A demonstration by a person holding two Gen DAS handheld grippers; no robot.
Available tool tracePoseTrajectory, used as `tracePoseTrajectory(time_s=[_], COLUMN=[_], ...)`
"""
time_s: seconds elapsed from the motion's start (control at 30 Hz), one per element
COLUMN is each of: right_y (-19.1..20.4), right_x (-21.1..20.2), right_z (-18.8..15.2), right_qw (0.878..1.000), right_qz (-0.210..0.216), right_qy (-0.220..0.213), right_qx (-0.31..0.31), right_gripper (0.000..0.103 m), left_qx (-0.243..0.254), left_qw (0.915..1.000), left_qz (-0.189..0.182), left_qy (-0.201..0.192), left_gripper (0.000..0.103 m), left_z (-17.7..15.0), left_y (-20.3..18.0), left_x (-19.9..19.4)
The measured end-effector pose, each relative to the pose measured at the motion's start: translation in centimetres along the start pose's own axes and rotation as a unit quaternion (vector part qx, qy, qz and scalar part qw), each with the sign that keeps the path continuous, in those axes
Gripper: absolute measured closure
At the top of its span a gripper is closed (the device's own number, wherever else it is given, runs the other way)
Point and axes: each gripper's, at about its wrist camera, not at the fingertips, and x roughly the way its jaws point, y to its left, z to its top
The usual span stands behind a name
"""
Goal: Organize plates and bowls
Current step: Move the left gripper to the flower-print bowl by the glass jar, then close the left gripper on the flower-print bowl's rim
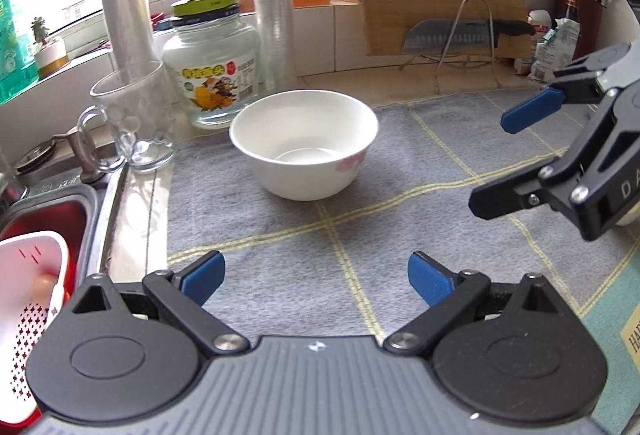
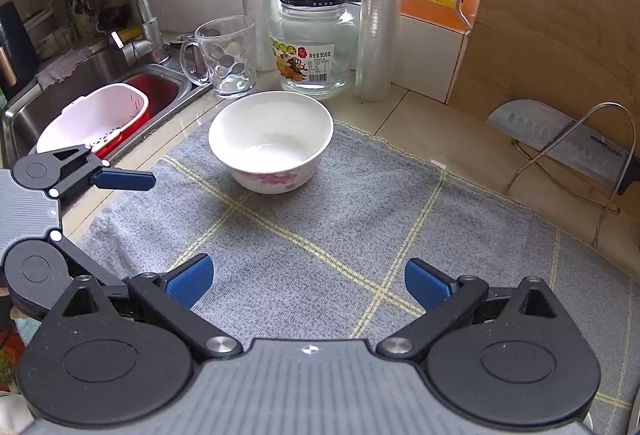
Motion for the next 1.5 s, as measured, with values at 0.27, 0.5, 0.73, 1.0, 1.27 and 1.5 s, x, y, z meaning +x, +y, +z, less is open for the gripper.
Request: tracePoseTrajectory(time_s=[0.27, 0.5, 0.73, 1.0, 1.27, 1.5], right_y=[2.4, 3.9, 3.5, 3.9, 4.0, 4.1], right_x=[4.0, 6.6, 6.4, 6.5, 7.0, 7.7], right_z=[-0.1, -0.9, -2.2, -2.3, 0.2, 1.8], right_qw=[1.0, 0.999, 1.0, 0.999, 0.997, 0.996], right_qz=[-0.002, -0.015, -0.009, -0.025, -0.043, -0.044], right_qy=[0.015, 0.03, -0.006, -0.032, -0.064, -0.083], right_qx=[-0.001, -0.011, 0.002, 0.017, 0.013, 0.006], right_gripper=[0.0, 0.0, 0.0, 0.0, 0.0, 0.0], left_qx=[-0.005, 0.013, 0.036, 0.064, 0.08, 0.068], left_qw=[0.9995, 0.9997, 0.9988, 0.996, 0.9935, 0.9912], left_qz=[0.032, 0.015, -0.031, -0.063, -0.08, -0.104], left_qy=[-0.003, -0.016, -0.014, -0.003, 0.014, 0.048], left_gripper=[0.005, 0.005, 0.005, 0.006, 0.009, 0.025], left_z=[0.4, 2.2, 4.7, 8.6, 10.5, 10.9], left_y=[3.9, 4.5, 4.2, 4.0, 4.2, 4.8], left_x=[0.4, 1.4, 2.9, 5.6, 8.1, 10.0])
